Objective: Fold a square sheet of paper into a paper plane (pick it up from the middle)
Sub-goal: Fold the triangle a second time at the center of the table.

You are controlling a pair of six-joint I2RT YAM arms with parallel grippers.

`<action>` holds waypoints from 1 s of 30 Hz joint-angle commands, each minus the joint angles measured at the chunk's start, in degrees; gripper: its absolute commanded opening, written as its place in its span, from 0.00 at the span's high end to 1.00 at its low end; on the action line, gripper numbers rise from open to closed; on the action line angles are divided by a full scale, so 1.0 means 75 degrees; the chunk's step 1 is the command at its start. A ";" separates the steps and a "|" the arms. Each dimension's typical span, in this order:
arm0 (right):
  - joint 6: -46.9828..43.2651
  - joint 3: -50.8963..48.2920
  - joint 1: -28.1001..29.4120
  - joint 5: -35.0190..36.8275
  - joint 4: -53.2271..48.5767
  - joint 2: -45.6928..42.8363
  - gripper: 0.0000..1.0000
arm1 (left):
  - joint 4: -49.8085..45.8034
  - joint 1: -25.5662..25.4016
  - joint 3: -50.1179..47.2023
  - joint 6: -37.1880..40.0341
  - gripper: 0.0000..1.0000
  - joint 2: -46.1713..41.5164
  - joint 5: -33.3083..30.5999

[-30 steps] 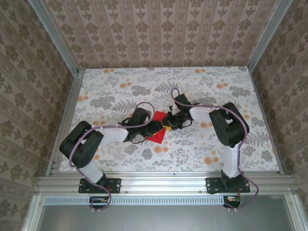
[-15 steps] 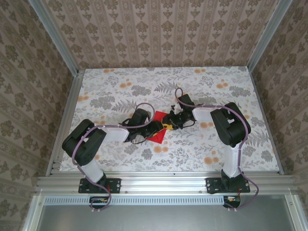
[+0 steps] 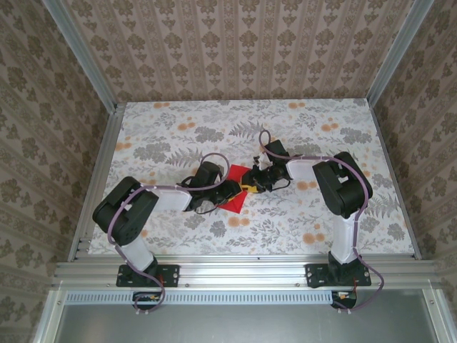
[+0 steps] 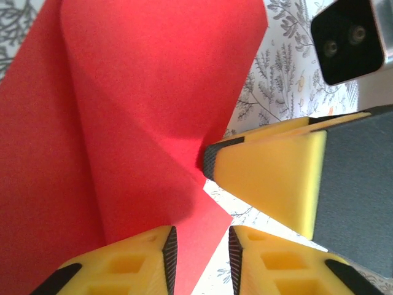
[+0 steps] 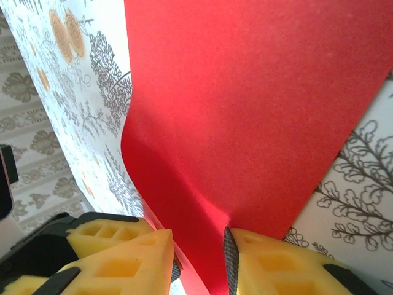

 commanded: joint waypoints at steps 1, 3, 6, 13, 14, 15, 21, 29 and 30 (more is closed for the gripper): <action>-0.0689 -0.0084 -0.0167 0.0210 -0.0915 -0.0181 0.69 | -0.0057 0.0046 -0.0091 0.0006 0.72 -0.0015 -0.0074; -0.0872 -0.0089 -0.0176 0.0026 -0.0958 -0.0273 0.69 | -0.0115 0.0051 -0.0074 0.0015 0.72 -0.0003 -0.0086; -0.1104 -0.0129 -0.0175 -0.0209 -0.1035 -0.0442 0.69 | -0.0161 0.0045 -0.0070 0.0033 0.73 -0.0009 -0.0109; -0.1490 -0.0181 -0.0149 -0.0433 -0.1353 -0.0574 0.69 | -0.0178 0.0054 -0.0024 0.0050 0.73 -0.0003 -0.0109; -0.1514 -0.0183 -0.0132 -0.0502 -0.1359 -0.0556 0.69 | -0.0189 0.0048 -0.0025 0.0053 0.73 -0.0005 -0.0109; -0.1545 -0.0182 -0.0103 -0.0541 -0.1368 -0.0551 0.69 | -0.0201 0.0045 -0.0020 0.0050 0.73 -0.0003 -0.0109; -0.1587 -0.0125 0.0043 -0.0595 -0.1436 -0.0458 0.70 | -0.0202 0.0053 0.0011 0.0050 0.73 0.0011 -0.0109; -0.1544 0.0000 0.0094 -0.0577 -0.1424 -0.0302 0.76 | -0.0206 0.0046 0.0046 0.0053 0.73 0.0015 -0.0086; -0.1551 0.0023 0.0105 -0.0577 -0.1435 -0.0277 0.77 | -0.0202 0.0048 0.0046 0.0050 0.73 0.0030 -0.0086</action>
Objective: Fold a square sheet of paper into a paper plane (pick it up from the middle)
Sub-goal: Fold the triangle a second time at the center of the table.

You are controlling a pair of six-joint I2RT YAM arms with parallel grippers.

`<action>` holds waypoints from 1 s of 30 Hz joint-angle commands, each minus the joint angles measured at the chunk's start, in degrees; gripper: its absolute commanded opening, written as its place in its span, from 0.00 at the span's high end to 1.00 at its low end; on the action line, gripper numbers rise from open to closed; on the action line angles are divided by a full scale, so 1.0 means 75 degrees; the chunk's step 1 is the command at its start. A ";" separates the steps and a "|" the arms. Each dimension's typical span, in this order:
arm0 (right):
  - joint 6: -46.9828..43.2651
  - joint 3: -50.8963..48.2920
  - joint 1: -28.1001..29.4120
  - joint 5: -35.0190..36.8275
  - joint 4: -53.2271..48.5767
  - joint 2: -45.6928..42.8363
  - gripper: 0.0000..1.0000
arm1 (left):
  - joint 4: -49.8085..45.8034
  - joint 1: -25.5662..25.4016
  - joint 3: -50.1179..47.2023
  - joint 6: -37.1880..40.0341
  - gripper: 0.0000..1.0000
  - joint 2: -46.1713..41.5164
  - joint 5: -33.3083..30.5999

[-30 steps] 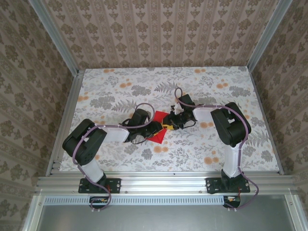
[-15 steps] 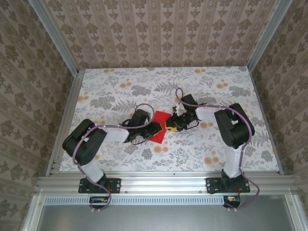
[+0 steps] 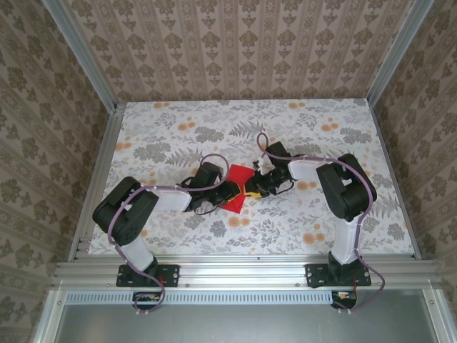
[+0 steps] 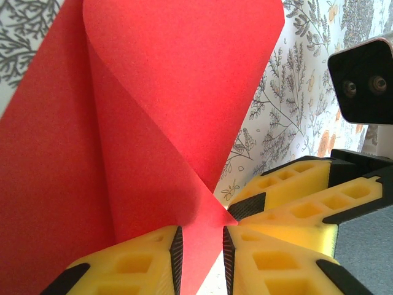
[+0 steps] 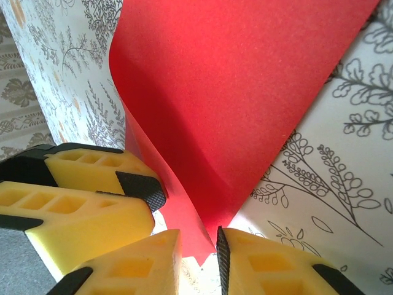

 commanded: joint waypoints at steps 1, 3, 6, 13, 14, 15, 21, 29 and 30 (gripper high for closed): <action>-0.0102 0.0127 0.0065 -0.0219 -0.0226 0.0082 0.78 | -0.0126 0.0054 0.0073 0.0050 0.73 0.0014 -0.0036; -0.0103 0.0128 0.0065 -0.0195 -0.0218 0.0109 0.79 | -0.0108 0.0045 0.0060 0.0039 0.73 0.0009 -0.0036; -0.0099 0.0149 0.0077 -0.0195 -0.0230 0.0159 0.80 | -0.0087 0.0048 0.0061 0.0017 0.73 0.0009 -0.0025; -0.0008 0.0142 0.0112 -0.0198 -0.0100 0.0224 0.82 | -0.0037 0.0045 0.0058 0.0015 0.73 -0.0002 0.0010; 0.0026 0.0136 0.0117 -0.0185 -0.0061 0.0235 0.83 | -0.0034 0.0047 0.0049 0.0015 0.73 -0.0005 0.0011; 0.0053 0.0125 0.0112 -0.0186 -0.0020 0.0235 0.83 | -0.0037 0.0045 0.0044 0.0015 0.73 -0.0013 0.0011; 0.0056 0.0122 0.0112 0.0120 0.0088 0.0229 0.94 | -0.0120 0.0053 -0.0013 0.0014 0.68 -0.0197 -0.0033; -0.0369 0.0271 0.0112 0.0489 -0.0269 0.0209 0.97 | -0.0573 0.0103 -0.0496 0.0045 0.57 -0.0660 -0.0305; -0.0390 0.0285 0.0117 0.0506 -0.0284 0.0217 0.97 | -0.0538 0.0113 -0.0558 0.0010 0.58 -0.0638 -0.0294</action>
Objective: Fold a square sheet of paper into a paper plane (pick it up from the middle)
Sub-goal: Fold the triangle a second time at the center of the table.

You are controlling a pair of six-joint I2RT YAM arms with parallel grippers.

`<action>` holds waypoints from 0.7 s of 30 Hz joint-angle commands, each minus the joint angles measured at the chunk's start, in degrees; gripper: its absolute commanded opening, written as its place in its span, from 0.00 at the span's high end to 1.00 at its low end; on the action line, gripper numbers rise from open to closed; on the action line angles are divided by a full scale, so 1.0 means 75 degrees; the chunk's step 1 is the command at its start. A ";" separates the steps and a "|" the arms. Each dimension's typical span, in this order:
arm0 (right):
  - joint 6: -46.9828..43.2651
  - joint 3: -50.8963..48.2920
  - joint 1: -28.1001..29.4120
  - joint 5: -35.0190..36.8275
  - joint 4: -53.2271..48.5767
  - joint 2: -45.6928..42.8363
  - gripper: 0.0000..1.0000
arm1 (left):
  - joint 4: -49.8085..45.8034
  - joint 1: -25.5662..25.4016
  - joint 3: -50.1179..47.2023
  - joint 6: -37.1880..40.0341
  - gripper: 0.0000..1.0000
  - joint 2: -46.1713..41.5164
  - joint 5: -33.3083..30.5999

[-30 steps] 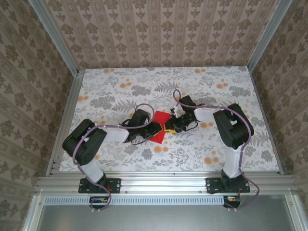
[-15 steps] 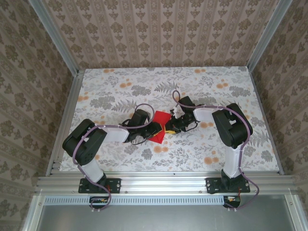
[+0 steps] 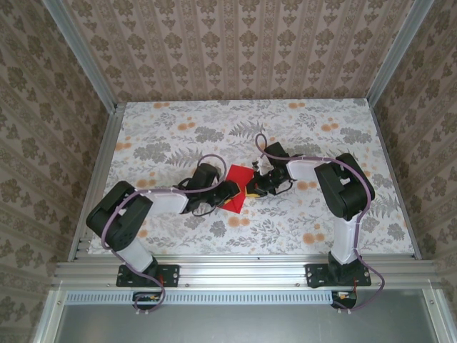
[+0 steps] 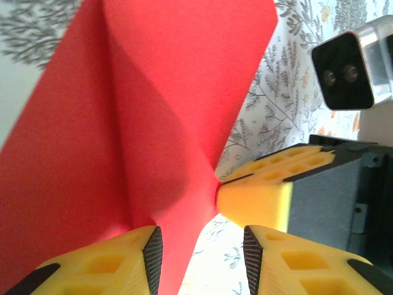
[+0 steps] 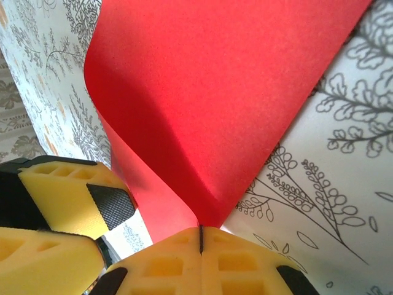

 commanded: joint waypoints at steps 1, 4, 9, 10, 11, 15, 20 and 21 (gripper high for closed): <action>-0.0288 0.0224 0.0048 0.0224 -0.0283 0.0101 0.97 | -0.0250 0.0104 -0.0333 -0.0035 0.58 -0.0091 -0.0175; -0.0333 0.0266 0.0051 0.0232 -0.0349 0.0104 0.97 | -0.0182 0.0126 -0.0334 -0.0059 0.59 0.0013 -0.0160; -0.0402 0.0372 0.0066 0.0281 -0.0456 0.0101 0.97 | -0.0433 0.0116 -0.0242 0.0065 0.67 0.0079 -0.0169; -0.0422 0.0399 0.0062 0.0289 -0.0482 0.0105 0.97 | -0.0475 0.0122 -0.0233 0.0090 0.68 0.0071 -0.0175; -0.0429 0.0418 0.0063 0.0306 -0.0489 0.0113 0.97 | -0.0523 0.0122 -0.0233 0.0103 0.69 0.0068 -0.0180; -0.0489 0.0520 0.0062 0.0348 -0.0580 0.0171 0.97 | -0.0673 0.0131 -0.0210 0.0180 0.71 0.0091 -0.0169; -0.0625 0.0680 0.0091 0.0477 -0.0751 0.0220 0.97 | -0.0873 0.0128 -0.0108 0.0334 0.70 0.0097 -0.0131; -0.0645 0.0707 0.0086 0.0522 -0.0794 0.0225 0.97 | -0.0908 0.0128 -0.0084 0.0363 0.70 0.0107 -0.0122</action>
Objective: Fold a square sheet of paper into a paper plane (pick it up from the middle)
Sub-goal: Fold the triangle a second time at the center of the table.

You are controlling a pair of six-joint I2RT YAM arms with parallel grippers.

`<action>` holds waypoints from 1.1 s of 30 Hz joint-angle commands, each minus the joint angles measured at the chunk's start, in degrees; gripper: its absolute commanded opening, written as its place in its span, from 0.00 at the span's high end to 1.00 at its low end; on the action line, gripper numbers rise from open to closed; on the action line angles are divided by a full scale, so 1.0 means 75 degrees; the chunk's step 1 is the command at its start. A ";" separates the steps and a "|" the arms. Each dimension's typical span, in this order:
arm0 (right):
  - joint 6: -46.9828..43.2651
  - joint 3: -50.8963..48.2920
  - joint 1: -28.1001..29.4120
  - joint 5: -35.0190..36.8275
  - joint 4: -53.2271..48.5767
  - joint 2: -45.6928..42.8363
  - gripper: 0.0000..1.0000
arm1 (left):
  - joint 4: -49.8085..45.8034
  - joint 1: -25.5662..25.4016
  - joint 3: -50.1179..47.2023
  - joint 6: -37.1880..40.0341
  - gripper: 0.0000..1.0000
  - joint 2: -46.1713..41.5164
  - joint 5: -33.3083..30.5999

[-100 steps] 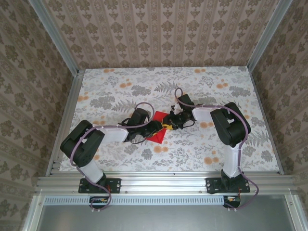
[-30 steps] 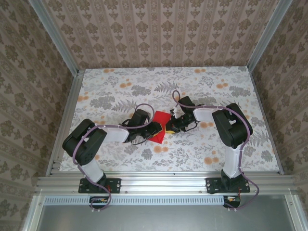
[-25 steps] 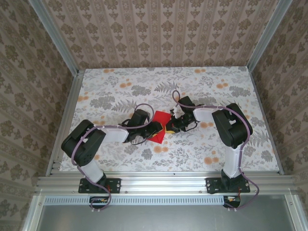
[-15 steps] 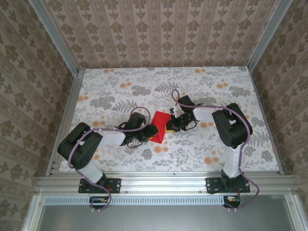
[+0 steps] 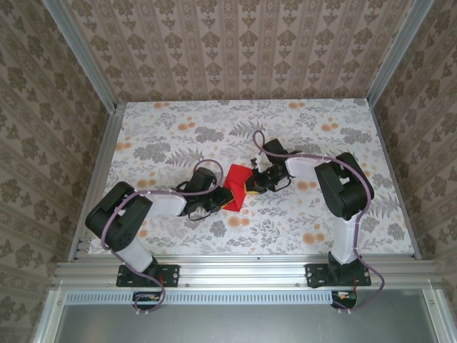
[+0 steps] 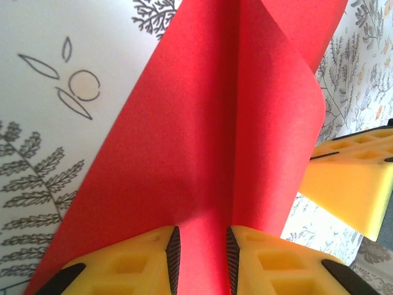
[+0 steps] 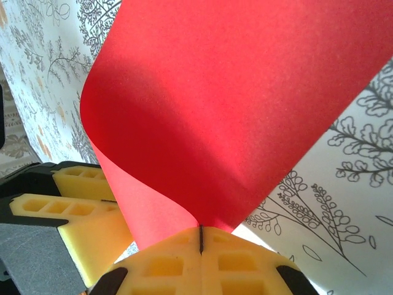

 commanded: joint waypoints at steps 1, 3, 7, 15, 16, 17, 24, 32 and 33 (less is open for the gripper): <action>-0.0291 0.0271 0.0054 0.0283 -0.0402 0.0178 0.97 | -0.0561 0.0043 0.0198 0.0305 0.70 0.0110 -0.0008; -0.0358 0.0307 0.0054 0.0349 -0.0446 0.0185 0.96 | -0.0668 0.0050 0.0247 0.0396 0.71 0.0108 -0.0011; -0.0490 0.0465 0.0066 0.0432 -0.0608 0.0293 0.96 | -0.0843 0.0044 0.0296 0.0493 0.73 0.0114 -0.0011; -0.0657 0.0659 0.0171 0.0433 -0.0773 0.0415 0.96 | -0.1339 0.0043 0.0506 0.0841 0.81 0.0138 -0.0005; -0.0673 0.0671 0.0182 0.0432 -0.0791 0.0426 0.96 | -0.1370 0.0044 0.0530 0.0866 0.82 0.0138 -0.0011; -0.0699 0.0683 0.0200 0.0432 -0.0808 0.0421 0.96 | -0.1410 0.0046 0.0544 0.0898 0.83 0.0141 -0.0011; -0.0734 0.0806 0.0240 0.0552 -0.0879 0.0514 0.96 | -0.1637 0.0054 0.0612 0.1056 0.89 0.0224 -0.0023; -0.0813 0.0918 0.0266 0.0724 -0.1020 0.0614 0.96 | -0.2096 0.0049 0.0706 0.1322 0.92 0.0259 -0.0093; -0.0812 0.0914 0.0266 0.0737 -0.1030 0.0613 0.96 | -0.2109 0.0044 0.0704 0.1339 0.93 0.0269 -0.0093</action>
